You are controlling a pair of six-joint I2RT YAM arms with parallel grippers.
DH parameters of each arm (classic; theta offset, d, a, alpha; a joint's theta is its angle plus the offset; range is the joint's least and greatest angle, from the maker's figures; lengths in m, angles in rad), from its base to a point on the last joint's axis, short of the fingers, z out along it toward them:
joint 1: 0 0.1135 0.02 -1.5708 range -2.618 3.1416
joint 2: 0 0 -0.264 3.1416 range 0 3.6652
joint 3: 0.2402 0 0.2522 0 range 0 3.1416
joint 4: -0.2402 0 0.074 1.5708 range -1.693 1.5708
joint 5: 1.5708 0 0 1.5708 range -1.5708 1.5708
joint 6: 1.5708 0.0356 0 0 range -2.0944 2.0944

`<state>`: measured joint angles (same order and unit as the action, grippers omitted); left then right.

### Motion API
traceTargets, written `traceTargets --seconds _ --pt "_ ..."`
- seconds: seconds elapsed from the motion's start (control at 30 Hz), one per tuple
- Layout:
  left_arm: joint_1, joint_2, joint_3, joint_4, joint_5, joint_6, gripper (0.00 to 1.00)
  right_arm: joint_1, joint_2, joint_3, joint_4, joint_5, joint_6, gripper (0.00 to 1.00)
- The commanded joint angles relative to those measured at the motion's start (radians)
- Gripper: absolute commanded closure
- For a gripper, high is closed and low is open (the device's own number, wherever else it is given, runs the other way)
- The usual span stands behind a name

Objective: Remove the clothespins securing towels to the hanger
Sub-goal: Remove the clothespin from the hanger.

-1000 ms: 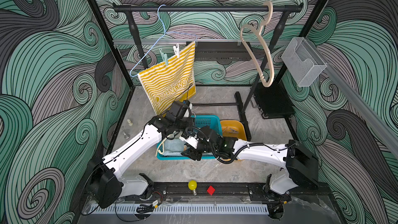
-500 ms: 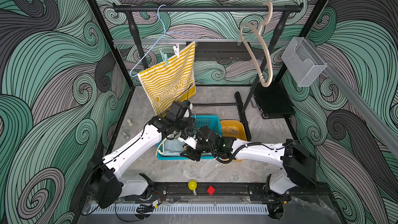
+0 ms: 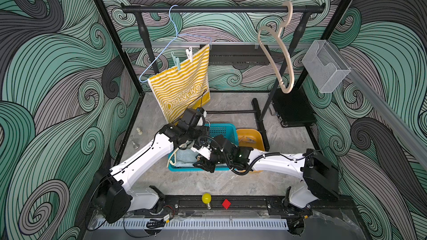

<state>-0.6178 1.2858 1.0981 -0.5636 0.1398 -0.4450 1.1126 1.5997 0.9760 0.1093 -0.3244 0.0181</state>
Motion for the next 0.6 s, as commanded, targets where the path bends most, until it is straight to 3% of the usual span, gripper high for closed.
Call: traceTargets --seconds 0.0,0.57 --pt "-0.007 -0.008 0.045 -0.001 0.020 0.006 1.00 0.004 0.007 0.021 0.007 -0.017 -0.008 0.60" --pt "-0.007 -0.005 0.046 -0.001 0.020 0.006 1.00 0.005 0.014 0.021 0.003 -0.013 -0.004 0.66"
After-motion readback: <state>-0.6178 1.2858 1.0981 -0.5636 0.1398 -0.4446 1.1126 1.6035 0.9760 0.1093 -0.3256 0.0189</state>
